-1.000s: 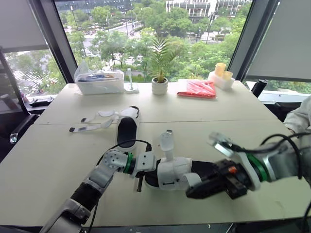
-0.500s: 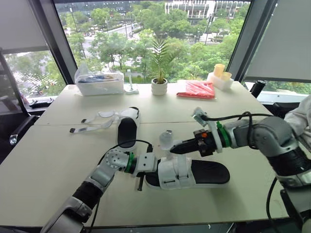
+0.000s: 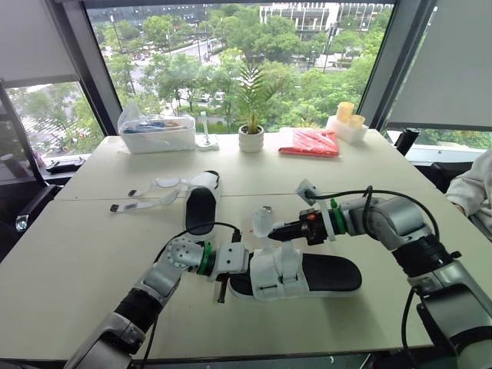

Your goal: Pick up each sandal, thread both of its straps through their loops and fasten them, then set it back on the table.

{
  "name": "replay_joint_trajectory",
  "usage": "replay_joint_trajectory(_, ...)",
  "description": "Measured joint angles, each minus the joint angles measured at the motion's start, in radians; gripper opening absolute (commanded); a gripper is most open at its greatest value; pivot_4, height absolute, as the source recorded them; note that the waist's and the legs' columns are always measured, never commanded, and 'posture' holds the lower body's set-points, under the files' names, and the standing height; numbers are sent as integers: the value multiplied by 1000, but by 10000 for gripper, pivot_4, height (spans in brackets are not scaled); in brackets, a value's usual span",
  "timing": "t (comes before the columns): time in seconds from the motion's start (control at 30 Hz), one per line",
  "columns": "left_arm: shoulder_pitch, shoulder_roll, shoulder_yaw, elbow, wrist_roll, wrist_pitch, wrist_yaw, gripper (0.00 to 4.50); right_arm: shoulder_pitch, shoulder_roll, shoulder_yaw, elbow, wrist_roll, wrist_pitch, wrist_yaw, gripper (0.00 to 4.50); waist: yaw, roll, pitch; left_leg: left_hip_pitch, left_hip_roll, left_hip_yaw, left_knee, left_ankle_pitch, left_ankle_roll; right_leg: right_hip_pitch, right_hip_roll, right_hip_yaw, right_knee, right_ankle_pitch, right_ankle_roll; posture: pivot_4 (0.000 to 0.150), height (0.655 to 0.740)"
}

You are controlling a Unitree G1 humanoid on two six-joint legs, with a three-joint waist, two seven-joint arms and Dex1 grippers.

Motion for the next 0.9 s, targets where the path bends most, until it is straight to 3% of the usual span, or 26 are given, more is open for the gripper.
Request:
replay_joint_trajectory(0.1, 1, 0, 0, 0, 1, 0, 2, 0, 3, 21, 2, 41, -34, -23, 12, 543, -1, 0, -1, 1, 0, 0, 0, 0, 0, 0, 0, 0, 0, 0, 0, 1500, 7400)
replay_joint_trajectory(0.13, 2, 0, 0, -1, 2, 0, 3, 0, 7, 26, 2, 55, -44, -32, 17, 3612, 0, 0, -1, 1, 0, 0, 0, 0, 0, 0, 0, 0, 0, 0, 0, 1500, 7400)
replay_joint_trajectory(0.23, 5, 0, 0, -2, 3, 0, 8, 0, 19, 36, 2, 94, -85, -65, 21, 14483, -1, 0, -3, 1, 0, 0, 0, 0, 0, 1, 0, 0, 0, 0, 0, 1500, 7400)
replay_joint_trajectory(0.37, 11, 3, 0, -12, 3, 0, 7, 0, 39, 34, -8, 144, -137, -81, 20, 35943, -1, 2, -4, 1, 0, 0, -1, 0, 0, 0, 0, 0, 0, 1, 2, 1500, 7400)
replay_joint_trajectory(0.43, 13, 4, 0, -14, 3, 1, 7, 0, 40, 34, -18, 145, -150, -81, 24, 44501, 0, 2, -4, 1, 0, 0, -2, 0, 0, 0, 0, 0, 0, 1, 2, 1500, 7400)
replay_joint_trajectory(0.7, 15, 4, 0, -16, 3, 1, 13, 0, 30, 41, -93, 193, -183, -89, 8, 44501, 0, 2, -4, 1, 0, 0, -2, 0, 0, 0, 0, 0, 0, 1, 2, 1500, 7400)
replay_joint_trajectory(0.9, 15, 3, 0, -16, 3, 1, 13, 0, 12, 65, -98, 265, -272, -199, -17, 44501, 0, 2, -4, 1, 0, 0, -2, 0, 0, 0, 0, 0, 0, 1, 2, 1500, 7400)
